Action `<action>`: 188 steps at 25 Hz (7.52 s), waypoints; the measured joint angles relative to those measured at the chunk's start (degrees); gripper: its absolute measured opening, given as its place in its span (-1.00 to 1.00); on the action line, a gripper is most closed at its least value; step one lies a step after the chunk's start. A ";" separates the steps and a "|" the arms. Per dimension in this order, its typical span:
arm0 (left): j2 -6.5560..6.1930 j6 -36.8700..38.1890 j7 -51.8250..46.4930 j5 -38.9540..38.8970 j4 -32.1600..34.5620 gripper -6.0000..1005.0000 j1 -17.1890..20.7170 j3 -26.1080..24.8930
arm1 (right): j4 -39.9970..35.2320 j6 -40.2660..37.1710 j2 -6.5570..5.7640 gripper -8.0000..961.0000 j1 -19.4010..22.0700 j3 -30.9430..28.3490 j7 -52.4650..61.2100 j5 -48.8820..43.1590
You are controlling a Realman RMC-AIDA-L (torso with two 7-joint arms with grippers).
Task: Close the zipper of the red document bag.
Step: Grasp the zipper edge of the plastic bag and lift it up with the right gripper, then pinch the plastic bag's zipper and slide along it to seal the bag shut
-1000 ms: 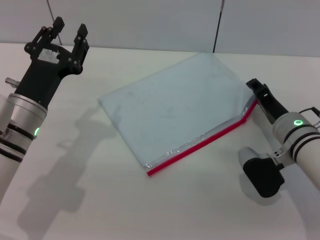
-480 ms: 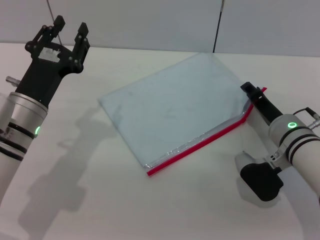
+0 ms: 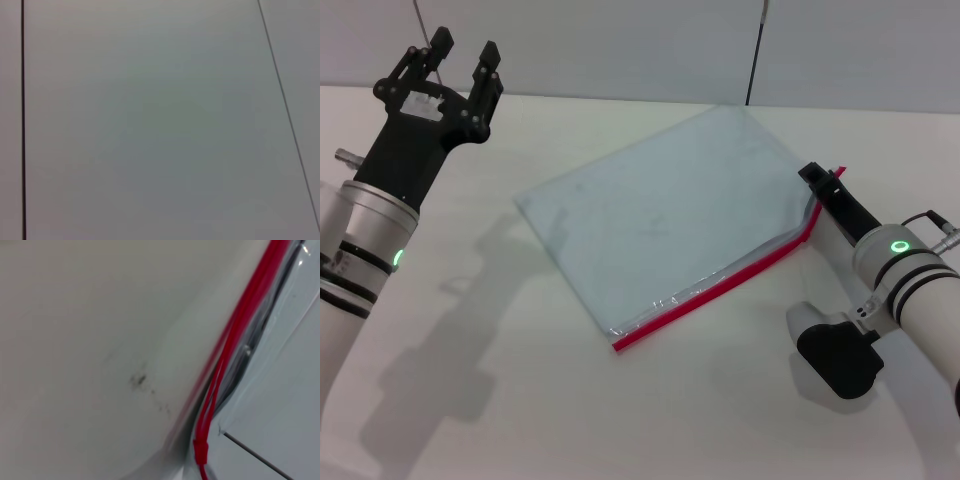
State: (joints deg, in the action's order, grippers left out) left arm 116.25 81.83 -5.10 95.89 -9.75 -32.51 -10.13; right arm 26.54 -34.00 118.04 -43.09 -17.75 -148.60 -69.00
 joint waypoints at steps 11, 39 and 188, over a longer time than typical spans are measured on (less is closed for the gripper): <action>0.03 -0.02 0.00 -0.03 -0.36 0.03 -0.21 0.03 | -0.62 0.05 0.00 -0.15 -0.35 -0.09 -0.98 0.01; 0.09 -1.33 0.00 0.05 -0.53 0.02 -0.89 0.03 | -0.45 2.98 0.36 -0.44 -0.55 0.08 -5.56 0.02; 0.71 -39.06 26.88 21.62 -9.76 -0.24 -9.31 0.91 | 12.67 7.37 -0.53 -0.89 -6.91 2.11 10.07 12.67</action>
State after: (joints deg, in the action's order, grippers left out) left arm 116.96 42.77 21.79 117.51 -19.51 -41.83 -9.22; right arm 39.20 -26.63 117.51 -50.00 -15.64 -138.52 -56.34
